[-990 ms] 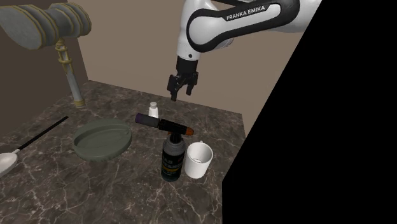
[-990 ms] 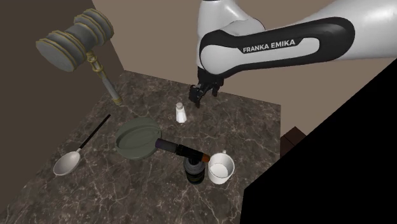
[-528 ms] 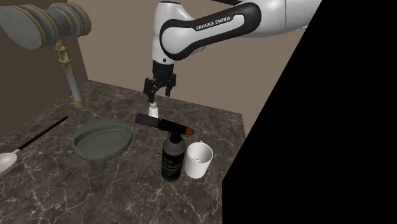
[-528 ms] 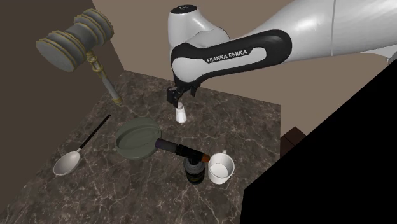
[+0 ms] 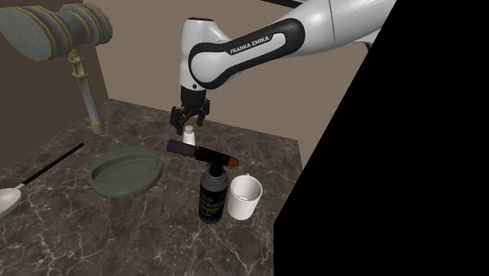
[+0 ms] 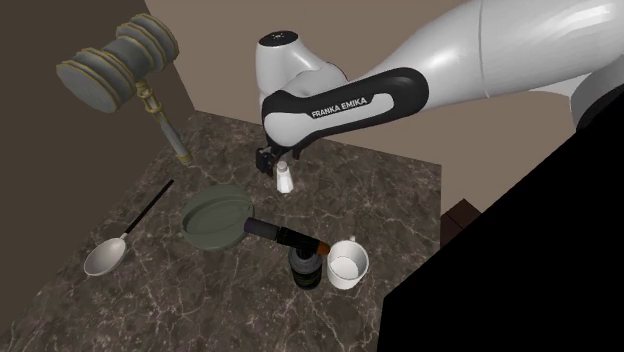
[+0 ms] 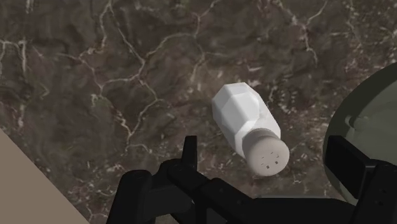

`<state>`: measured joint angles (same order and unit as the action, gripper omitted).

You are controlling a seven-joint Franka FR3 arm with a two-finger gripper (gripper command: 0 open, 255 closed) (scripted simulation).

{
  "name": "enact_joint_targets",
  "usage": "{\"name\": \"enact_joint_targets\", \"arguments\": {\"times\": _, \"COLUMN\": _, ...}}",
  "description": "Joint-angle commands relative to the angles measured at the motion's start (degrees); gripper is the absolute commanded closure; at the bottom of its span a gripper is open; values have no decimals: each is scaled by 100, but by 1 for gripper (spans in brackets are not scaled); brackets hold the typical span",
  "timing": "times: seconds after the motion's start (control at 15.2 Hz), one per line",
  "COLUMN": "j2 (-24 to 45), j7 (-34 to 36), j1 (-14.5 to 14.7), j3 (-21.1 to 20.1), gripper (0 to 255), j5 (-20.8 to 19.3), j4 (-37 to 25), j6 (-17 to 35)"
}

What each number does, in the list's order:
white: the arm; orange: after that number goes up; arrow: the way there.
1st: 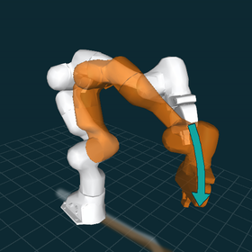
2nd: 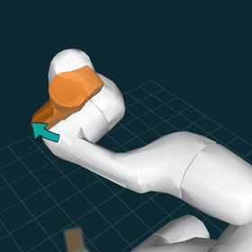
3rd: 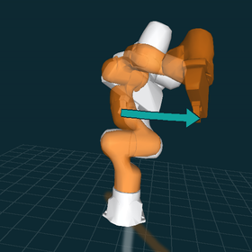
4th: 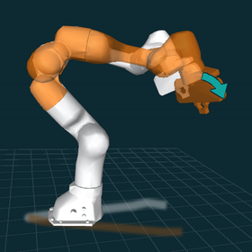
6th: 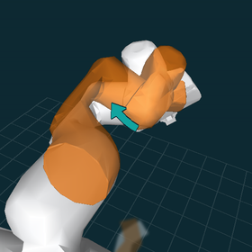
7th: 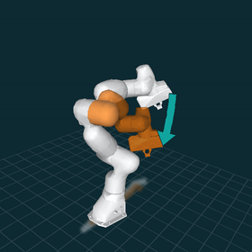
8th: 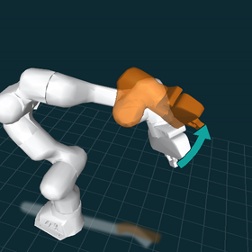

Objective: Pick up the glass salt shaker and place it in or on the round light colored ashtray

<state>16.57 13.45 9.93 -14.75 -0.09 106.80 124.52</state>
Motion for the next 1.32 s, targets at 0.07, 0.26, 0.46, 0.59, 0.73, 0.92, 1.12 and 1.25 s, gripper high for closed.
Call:
{"name": "enact_joint_targets", "arguments": {"times": 0.07, "j2": 62, "j7": 12, "j1": 10, "j3": 4, "gripper": 0, "j5": -18, "j4": 35, "j6": 99}}
{"name": "enact_joint_targets", "arguments": {"times": 0.26, "j2": 63, "j7": 12, "j1": 10, "j3": 4, "gripper": 0, "j5": -18, "j4": 35, "j6": 99}}
{"name": "enact_joint_targets", "arguments": {"times": 0.46, "j2": 63, "j7": 12, "j1": 10, "j3": 4, "gripper": 0, "j5": -18, "j4": 33, "j6": 98}}
{"name": "enact_joint_targets", "arguments": {"times": 0.59, "j2": 63, "j7": 12, "j1": 10, "j3": 4, "gripper": 255, "j5": -18, "j4": 33, "j6": 98}}
{"name": "enact_joint_targets", "arguments": {"times": 0.73, "j2": 63, "j7": 12, "j1": 10, "j3": 4, "gripper": 255, "j5": -18, "j4": 33, "j6": 98}}
{"name": "enact_joint_targets", "arguments": {"times": 0.92, "j2": 63, "j7": 12, "j1": 10, "j3": 4, "gripper": 255, "j5": -18, "j4": 32, "j6": 97}}
{"name": "enact_joint_targets", "arguments": {"times": 1.12, "j2": 63, "j7": 12, "j1": 10, "j3": 4, "gripper": 255, "j5": -18, "j4": 35, "j6": 99}}
{"name": "enact_joint_targets", "arguments": {"times": 1.25, "j2": -8, "j7": 7, "j1": 4, "j3": -3, "gripper": 255, "j5": 1, "j4": -30, "j6": -34}}
